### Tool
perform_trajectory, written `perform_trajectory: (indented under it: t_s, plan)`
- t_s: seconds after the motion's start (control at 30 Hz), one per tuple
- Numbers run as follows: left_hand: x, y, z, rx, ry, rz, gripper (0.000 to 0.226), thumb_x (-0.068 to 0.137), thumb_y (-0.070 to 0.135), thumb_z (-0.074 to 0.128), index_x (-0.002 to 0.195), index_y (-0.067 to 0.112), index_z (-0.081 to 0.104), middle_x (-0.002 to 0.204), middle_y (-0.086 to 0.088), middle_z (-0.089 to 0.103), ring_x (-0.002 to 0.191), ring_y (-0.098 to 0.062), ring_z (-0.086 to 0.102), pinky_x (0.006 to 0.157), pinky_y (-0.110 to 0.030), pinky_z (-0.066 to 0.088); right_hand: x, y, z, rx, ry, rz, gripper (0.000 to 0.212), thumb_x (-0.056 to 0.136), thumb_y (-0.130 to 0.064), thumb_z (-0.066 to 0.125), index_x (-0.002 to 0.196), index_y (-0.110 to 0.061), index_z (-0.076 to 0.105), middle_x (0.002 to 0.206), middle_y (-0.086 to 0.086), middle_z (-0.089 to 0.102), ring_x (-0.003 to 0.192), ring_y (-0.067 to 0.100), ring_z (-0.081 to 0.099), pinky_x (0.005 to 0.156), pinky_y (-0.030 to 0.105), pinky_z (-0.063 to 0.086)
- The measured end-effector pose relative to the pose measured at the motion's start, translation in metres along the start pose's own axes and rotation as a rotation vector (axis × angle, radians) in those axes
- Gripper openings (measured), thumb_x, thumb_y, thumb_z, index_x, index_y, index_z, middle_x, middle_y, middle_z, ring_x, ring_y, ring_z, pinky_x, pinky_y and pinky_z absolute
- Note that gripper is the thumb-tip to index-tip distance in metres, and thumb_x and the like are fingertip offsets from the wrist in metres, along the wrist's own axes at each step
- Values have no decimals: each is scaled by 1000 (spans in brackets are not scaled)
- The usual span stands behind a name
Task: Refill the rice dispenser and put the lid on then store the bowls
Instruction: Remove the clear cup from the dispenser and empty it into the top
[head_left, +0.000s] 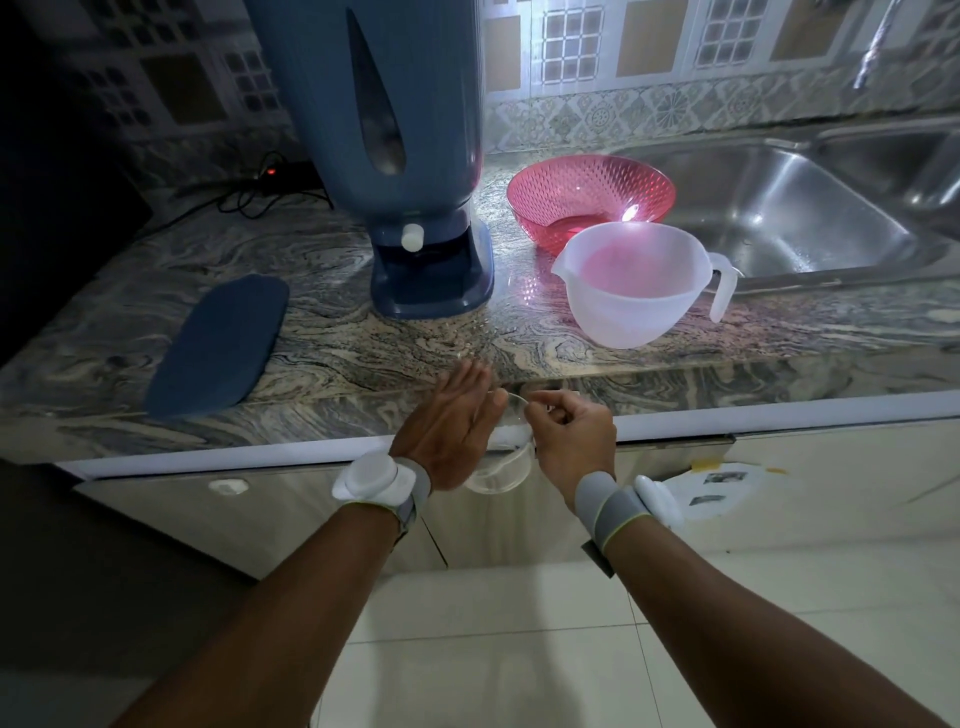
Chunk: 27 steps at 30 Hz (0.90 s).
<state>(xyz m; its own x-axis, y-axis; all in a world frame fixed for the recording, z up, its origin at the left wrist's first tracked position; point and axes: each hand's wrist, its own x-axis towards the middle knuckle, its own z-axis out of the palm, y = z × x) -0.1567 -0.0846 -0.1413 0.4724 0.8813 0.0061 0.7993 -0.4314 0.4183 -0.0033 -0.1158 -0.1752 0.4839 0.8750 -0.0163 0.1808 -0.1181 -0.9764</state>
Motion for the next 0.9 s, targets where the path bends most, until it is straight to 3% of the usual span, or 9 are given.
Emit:
perform_trajectory:
  t_s: [0.3, 0.43, 0.6, 0.7, 0.77, 0.9]
  plan:
    - [-21, 11, 6, 9, 5, 42, 71, 95, 52, 12, 151, 10, 28, 160, -4, 23, 150, -11, 13, 124, -35, 13, -3, -1, -3, -6, 14, 20, 9, 81, -24, 74, 87, -19, 78, 59, -6, 63, 55, 10, 57, 59, 26, 47]
    - [-27, 15, 7, 11, -11, 58, 71, 95, 50, 13, 149, 11, 34, 157, -4, 33, 147, -12, 25, 122, -32, 19, -4, 0, -3, -8, 17, 10, 8, 81, -24, 75, 86, -19, 78, 61, -4, 65, 56, 11, 59, 61, 28, 52]
    - [-23, 16, 0, -96, 116, 63, 63, 97, 45, 23, 141, 8, 48, 148, -6, 47, 140, -14, 40, 117, -33, 30, -3, 2, -4, -4, 25, 6, 6, 81, -23, 74, 85, -21, 78, 63, -1, 67, 58, 12, 60, 61, 28, 53]
    - [-10, 10, -7, -73, 175, 57, 59, 99, 43, 25, 139, 9, 50, 145, -6, 50, 139, -17, 41, 118, -30, 28, -2, 2, -5, 22, 19, 18, 6, 81, -22, 74, 85, -21, 78, 59, -3, 63, 54, 11, 56, 59, 27, 50]
    - [3, 5, -13, -58, 237, 39, 53, 100, 41, 28, 131, 7, 55, 136, -10, 56, 130, -23, 49, 111, -25, 28, -2, 2, -7, 28, 8, 17, 6, 81, -21, 74, 85, -23, 77, 59, -1, 63, 55, 14, 57, 60, 31, 53]
    - [33, -11, -22, -64, 224, -112, 47, 100, 44, 27, 115, 9, 55, 119, -13, 59, 118, -35, 53, 96, -36, 43, 0, 2, -7, 45, 4, 23, 8, 81, -19, 74, 87, -20, 78, 58, -5, 61, 56, 17, 59, 64, 37, 57]
